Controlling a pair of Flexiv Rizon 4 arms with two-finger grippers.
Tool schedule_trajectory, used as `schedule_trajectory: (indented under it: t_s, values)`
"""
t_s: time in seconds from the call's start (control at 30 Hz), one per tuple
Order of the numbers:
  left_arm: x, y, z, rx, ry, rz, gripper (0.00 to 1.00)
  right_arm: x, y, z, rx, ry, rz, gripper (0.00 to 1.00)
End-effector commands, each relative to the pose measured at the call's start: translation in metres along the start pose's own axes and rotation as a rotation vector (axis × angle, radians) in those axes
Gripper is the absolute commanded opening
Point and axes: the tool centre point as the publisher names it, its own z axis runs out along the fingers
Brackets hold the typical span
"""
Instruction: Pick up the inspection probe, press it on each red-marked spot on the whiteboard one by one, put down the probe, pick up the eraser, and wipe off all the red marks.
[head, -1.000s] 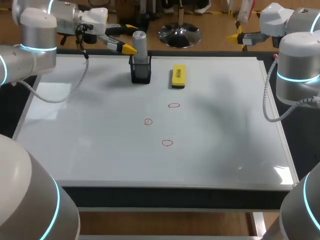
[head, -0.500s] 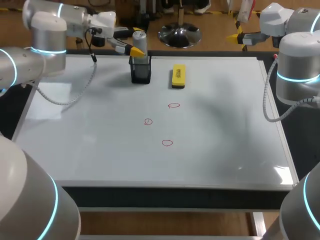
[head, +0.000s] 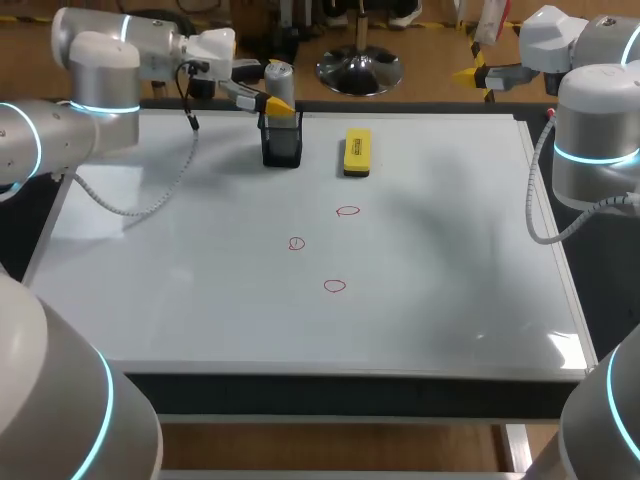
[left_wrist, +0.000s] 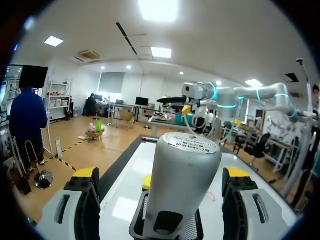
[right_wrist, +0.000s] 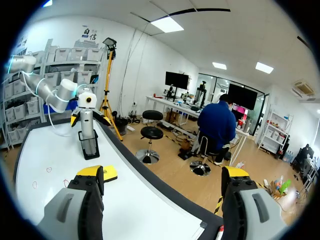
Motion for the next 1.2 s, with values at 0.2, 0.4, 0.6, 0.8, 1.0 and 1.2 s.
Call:
schedule_trajectory:
  t_s: [0.2, 0.4, 0.6, 0.8, 1.0, 1.2]
  values:
    - [0.0, 0.0, 0.004, 0.002, -0.004, 0.008, 1.0, 0.0, 0.0, 0.0, -0.001, 0.001, 0.0, 1.0]
    - [0.0, 0.0, 0.004, 0.001, 0.004, 0.012, 0.68, 0.0, 0.0, 0.0, -0.001, 0.001, 0.0, 1.0]
    - [0.004, -0.002, 0.002, 0.005, 0.02, 0.026, 0.0, 0.0, 0.0, 0.0, -0.001, 0.001, 0.0, 1.0]
    - [0.009, -0.006, -0.001, 0.012, 0.023, 0.041, 0.0, 0.0, 0.0, 0.0, -0.001, 0.001, 0.0, 1.0]
    - [0.017, -0.016, -0.004, 0.015, 0.016, 0.07, 0.0, 0.0, 0.0, 0.0, -0.001, 0.001, 0.0, 1.0]
    - [0.026, -0.031, -0.007, 0.015, 0.014, 0.098, 0.0, 0.0, 0.0, 0.0, -0.001, 0.001, 0.0, 1.0]
